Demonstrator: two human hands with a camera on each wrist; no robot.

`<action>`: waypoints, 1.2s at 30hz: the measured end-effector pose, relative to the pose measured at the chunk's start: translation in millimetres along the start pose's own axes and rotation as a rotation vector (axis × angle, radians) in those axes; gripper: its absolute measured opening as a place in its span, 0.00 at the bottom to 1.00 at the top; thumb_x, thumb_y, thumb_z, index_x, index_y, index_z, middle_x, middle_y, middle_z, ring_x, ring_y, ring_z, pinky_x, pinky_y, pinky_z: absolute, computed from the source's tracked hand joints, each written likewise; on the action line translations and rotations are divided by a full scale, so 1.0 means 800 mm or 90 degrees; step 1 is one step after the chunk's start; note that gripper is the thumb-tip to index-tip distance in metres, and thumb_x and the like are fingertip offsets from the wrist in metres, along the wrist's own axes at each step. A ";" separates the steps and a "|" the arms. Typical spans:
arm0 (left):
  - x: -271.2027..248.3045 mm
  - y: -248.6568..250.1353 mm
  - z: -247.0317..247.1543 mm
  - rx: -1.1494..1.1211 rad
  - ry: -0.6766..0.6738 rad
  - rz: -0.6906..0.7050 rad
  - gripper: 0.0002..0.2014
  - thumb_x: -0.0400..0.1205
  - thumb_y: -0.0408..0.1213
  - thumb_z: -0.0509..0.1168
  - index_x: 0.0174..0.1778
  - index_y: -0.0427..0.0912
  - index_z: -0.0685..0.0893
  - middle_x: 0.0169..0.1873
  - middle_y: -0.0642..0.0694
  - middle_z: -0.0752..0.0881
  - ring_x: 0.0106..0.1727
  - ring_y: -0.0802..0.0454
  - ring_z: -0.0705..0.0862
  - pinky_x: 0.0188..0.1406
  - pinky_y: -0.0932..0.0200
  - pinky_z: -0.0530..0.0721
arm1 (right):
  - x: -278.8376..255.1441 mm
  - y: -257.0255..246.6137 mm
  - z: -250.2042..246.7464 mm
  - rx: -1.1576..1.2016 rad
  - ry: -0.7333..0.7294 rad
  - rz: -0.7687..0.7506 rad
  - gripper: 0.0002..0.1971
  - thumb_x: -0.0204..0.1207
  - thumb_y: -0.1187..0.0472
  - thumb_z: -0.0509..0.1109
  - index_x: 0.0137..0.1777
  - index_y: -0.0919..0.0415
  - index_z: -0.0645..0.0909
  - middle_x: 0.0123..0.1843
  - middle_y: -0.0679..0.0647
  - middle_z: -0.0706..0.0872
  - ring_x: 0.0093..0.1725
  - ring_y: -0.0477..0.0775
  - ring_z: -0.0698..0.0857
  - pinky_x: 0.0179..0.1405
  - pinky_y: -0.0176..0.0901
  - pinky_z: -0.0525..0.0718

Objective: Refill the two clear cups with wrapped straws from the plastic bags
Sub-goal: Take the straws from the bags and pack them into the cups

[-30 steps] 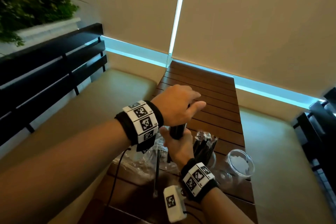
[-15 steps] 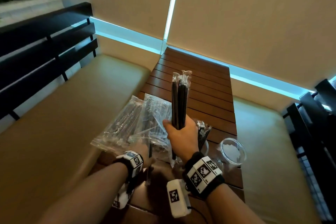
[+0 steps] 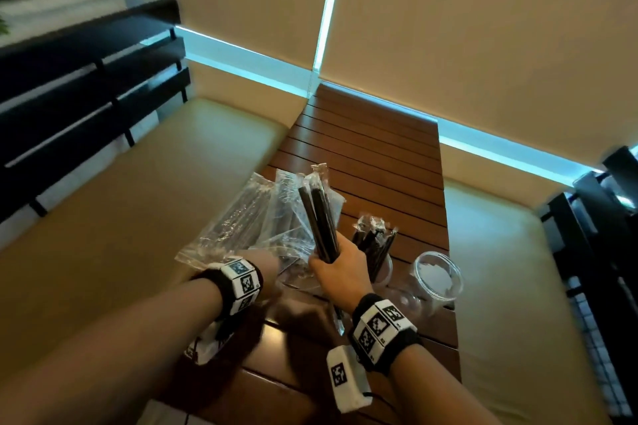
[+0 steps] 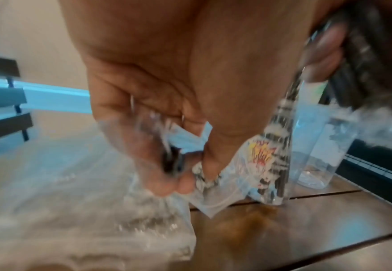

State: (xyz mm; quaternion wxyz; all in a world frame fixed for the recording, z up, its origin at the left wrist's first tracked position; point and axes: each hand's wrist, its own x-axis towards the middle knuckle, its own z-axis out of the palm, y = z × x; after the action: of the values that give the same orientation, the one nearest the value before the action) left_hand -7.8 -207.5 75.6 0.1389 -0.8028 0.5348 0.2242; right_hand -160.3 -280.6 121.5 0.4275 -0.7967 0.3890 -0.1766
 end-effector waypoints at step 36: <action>-0.094 0.054 -0.219 -0.676 0.437 0.325 0.39 0.79 0.70 0.49 0.84 0.55 0.55 0.81 0.50 0.66 0.76 0.56 0.70 0.75 0.53 0.67 | 0.009 -0.081 -0.064 0.430 0.163 -0.076 0.08 0.74 0.63 0.78 0.38 0.60 0.82 0.31 0.55 0.86 0.32 0.55 0.86 0.35 0.48 0.86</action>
State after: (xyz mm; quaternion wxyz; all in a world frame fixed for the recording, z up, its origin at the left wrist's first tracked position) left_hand -35.5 -245.8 265.5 -0.5091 -0.6362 0.5386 0.2146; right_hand -156.8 -292.3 203.5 0.6033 -0.6034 0.3116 -0.4182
